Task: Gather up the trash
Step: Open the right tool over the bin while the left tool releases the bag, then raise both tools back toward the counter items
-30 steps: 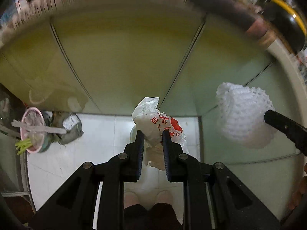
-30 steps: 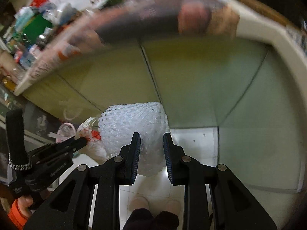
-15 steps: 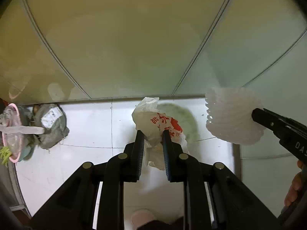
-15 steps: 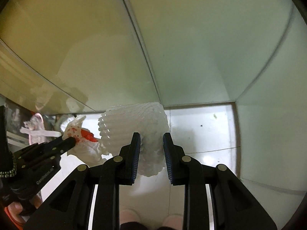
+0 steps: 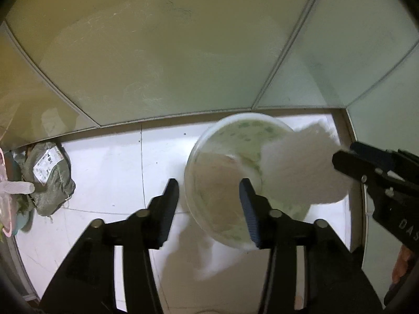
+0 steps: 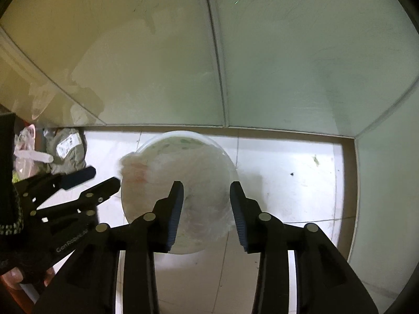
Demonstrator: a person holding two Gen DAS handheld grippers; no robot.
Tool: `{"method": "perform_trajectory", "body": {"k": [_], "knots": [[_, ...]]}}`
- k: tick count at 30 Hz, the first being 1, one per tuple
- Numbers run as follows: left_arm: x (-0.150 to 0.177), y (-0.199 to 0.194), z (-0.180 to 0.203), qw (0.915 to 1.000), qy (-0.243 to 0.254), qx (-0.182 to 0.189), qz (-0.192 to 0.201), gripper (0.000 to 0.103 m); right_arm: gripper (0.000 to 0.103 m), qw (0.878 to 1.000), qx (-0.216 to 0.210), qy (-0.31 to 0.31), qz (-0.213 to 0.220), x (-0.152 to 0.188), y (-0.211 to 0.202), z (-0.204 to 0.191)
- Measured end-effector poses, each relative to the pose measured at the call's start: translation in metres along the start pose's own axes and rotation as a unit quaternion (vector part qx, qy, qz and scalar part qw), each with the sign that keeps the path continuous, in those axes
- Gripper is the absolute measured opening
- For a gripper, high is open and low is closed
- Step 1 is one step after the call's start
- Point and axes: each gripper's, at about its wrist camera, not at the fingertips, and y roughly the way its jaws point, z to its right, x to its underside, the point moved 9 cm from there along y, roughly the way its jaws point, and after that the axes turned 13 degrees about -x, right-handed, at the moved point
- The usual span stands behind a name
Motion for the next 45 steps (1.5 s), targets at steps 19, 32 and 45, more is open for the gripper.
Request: {"method": "perform_trajectory", "body": {"k": [19,32,45], "knots": [[-0.032,-0.205,-0.038,0.9999,-0.011,0.011,0.002,0.047,0.035,0.999,-0.021,0.024,-0.022,-0.032,-0.153,-0.064],[-0.128,-0.514,-0.097,0.9915,-0.024,0.026,0.125,0.047,0.035,0.991,-0.008,-0.004,0.133,-0.136,-0.448,-0.175],[-0.186,-0.741,-0.153,0.948,-0.029,0.062,0.311,0.057,0.047,0.947,0.058,-0.086,0.303,-0.179,-0.632,-0.265]]}}
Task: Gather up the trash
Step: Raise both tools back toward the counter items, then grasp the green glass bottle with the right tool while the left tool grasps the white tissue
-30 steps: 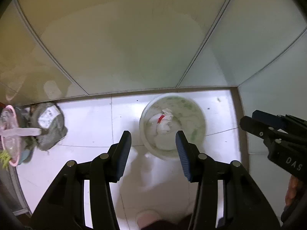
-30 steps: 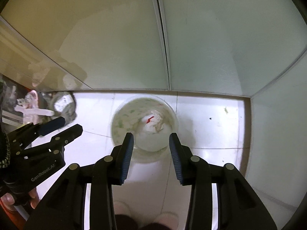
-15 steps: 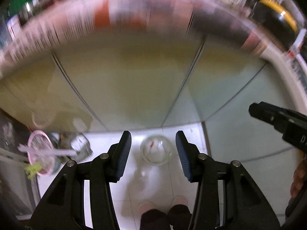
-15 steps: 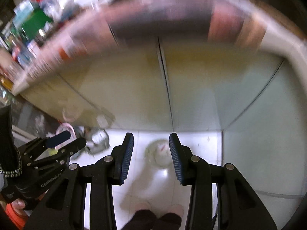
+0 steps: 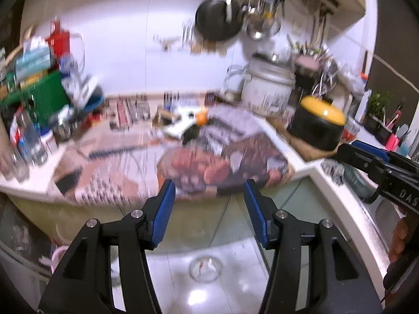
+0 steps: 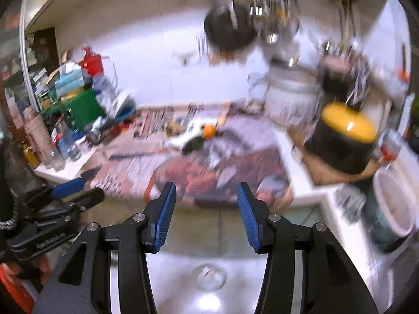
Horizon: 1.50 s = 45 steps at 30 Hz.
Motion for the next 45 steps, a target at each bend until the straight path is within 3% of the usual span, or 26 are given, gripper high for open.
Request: {"method": "perform_trajectory", "body": {"k": [2,4,7,11,18,22,25,34,38,45], "knots": [[-0.013,-0.01,-0.004,0.9998,0.0,-0.006,0.018,0.069,0.055,1.0,0.004,-0.007,0.017,-0.015,-0.007,-0.005],[-0.03,-0.015,-0.008,0.9988,-0.002,-0.017,0.045,0.084,0.056,1.0,-0.001,-0.008,0.03,-0.025,-0.009,-0.007],[-0.051,-0.013,-0.009,0.9967,0.002,-0.034,0.074,0.091,0.056,0.999,-0.001,-0.011,0.042,-0.038,-0.006,-0.002],[-0.075,0.003,-0.005,0.9938,0.003,-0.057,0.096,0.094,0.056,0.999,0.0,-0.011,0.049,-0.057,0.012,0.013],[-0.109,0.057,0.006,0.9925,-0.029,-0.089,0.078,0.102,0.061,0.999,-0.019,-0.001,0.04,-0.095,0.044,0.062],[-0.129,0.09,0.009,0.9897,-0.043,-0.117,0.07,0.102,0.076,0.999,-0.001,-0.028,0.037,-0.113,0.066,0.087],[-0.138,0.114,0.01,0.9885,-0.053,-0.129,0.058,0.102,0.077,0.999,-0.008,-0.041,0.03,-0.123,0.087,0.104],[-0.148,0.185,-0.008,0.9861,-0.048,-0.157,0.021,0.102,0.077,0.996,-0.07,-0.023,-0.04,-0.126,0.162,0.115],[-0.152,0.221,-0.027,0.9857,-0.019,-0.167,0.013,0.102,0.077,0.994,-0.072,-0.018,-0.079,-0.115,0.204,0.107],[-0.161,0.275,-0.077,0.9908,0.001,-0.135,-0.002,0.102,0.077,0.983,-0.07,0.046,-0.165,-0.082,0.295,0.085]]}}
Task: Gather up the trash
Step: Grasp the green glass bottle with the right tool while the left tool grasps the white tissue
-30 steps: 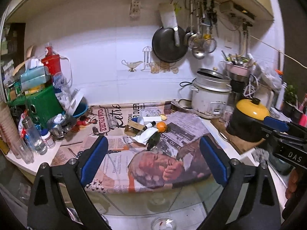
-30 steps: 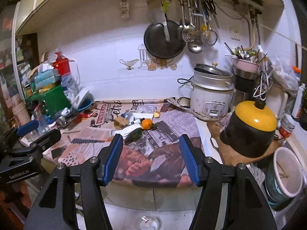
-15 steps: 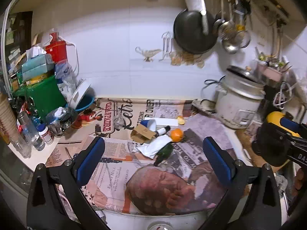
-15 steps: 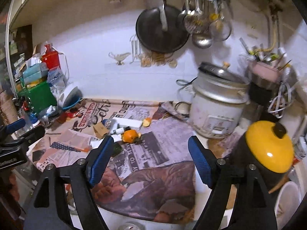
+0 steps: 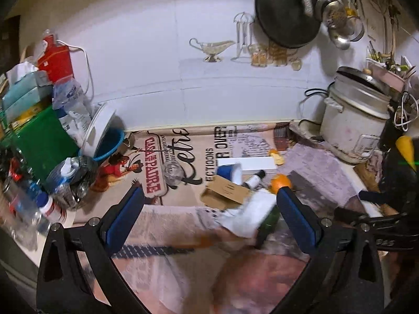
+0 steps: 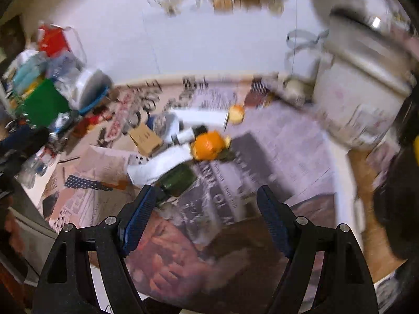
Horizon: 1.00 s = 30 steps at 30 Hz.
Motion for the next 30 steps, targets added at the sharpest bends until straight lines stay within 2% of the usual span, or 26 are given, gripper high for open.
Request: {"method": "perform_trajectory", "body": {"k": [5,7,11,13,18,20,24,27,30], "knots": [[0.001,0.051,-0.029,0.9997,0.009,0.001,-0.021,0.102,0.077,0.995,-0.022,0.08,-0.048,0.007,0.062,-0.003],[0.006,0.073,-0.036,0.9991,0.01,0.009,-0.04,0.096,0.075,0.993,-0.018,0.101,-0.057,0.009,0.08,-0.002],[0.021,0.106,-0.038,0.9961,0.016,0.029,-0.082,0.088,0.064,0.988,-0.005,0.13,-0.079,0.015,0.105,-0.001],[0.029,0.118,-0.037,0.9939,0.013,0.042,-0.101,0.087,0.063,0.987,0.0,0.138,-0.088,0.017,0.114,0.0],[0.046,0.136,-0.026,0.9898,0.027,0.06,-0.126,0.086,0.063,0.985,0.0,0.149,-0.092,0.018,0.127,0.0],[0.054,0.143,-0.016,0.9866,0.038,0.071,-0.142,0.082,0.055,0.985,0.004,0.146,-0.094,0.016,0.131,0.0],[0.066,0.152,0.004,0.979,0.046,0.105,-0.169,0.081,0.054,0.985,0.011,0.145,-0.09,0.014,0.131,0.006],[0.074,0.154,0.027,0.97,0.038,0.148,-0.189,0.081,0.052,0.986,0.017,0.141,-0.083,0.014,0.122,0.012],[0.081,0.156,0.048,0.9625,0.039,0.172,-0.206,0.081,0.05,0.987,0.026,0.14,-0.075,0.017,0.11,0.021]]}}
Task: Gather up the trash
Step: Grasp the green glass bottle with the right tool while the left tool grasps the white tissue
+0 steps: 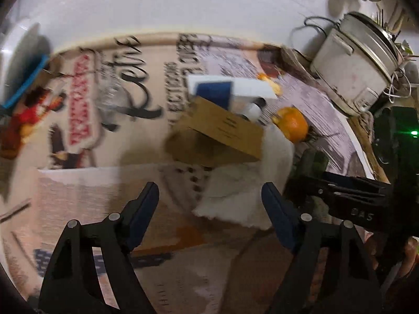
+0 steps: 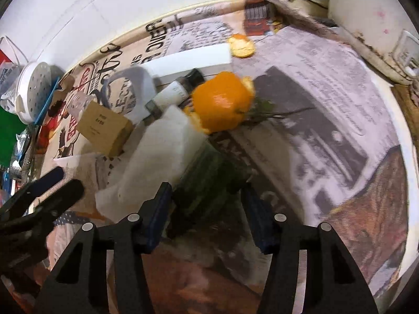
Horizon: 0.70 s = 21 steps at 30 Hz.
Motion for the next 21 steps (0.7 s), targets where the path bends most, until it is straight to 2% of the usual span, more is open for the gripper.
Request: {"method": "perform_trajectory", "body": {"k": [5,8,12,14,16,17,19,21], "knots": [[0.003,0.022,0.028,0.9996,0.002,0.018,-0.022,0.081,0.047,1.0,0.009,0.012,0.014,0.003,-0.021,0.022],[0.004,0.032,0.038,0.9996,0.006,0.011,-0.026,0.08,0.047,0.999,0.01,0.021,0.024,0.005,-0.034,0.035],[0.007,0.045,0.045,0.9994,0.009,-0.015,-0.028,0.077,0.047,0.999,0.011,0.03,0.036,0.006,-0.049,0.048],[0.007,0.045,0.05,0.9995,0.009,-0.012,-0.026,0.073,0.047,0.999,0.012,0.032,0.043,0.006,-0.056,0.054],[0.008,0.043,0.059,0.9996,0.003,0.004,-0.026,0.057,0.047,0.998,0.013,0.031,0.047,0.007,-0.061,0.058],[0.009,0.042,0.064,0.9996,0.003,0.01,-0.027,0.052,0.047,0.998,0.013,0.031,0.049,0.008,-0.065,0.061],[0.011,0.041,0.072,0.9995,0.009,0.011,-0.03,0.029,0.047,0.998,0.013,0.03,0.052,0.009,-0.07,0.065],[0.016,0.04,0.083,0.9991,0.02,0.013,-0.036,0.014,0.047,0.998,0.011,0.027,0.056,0.012,-0.077,0.069]]}}
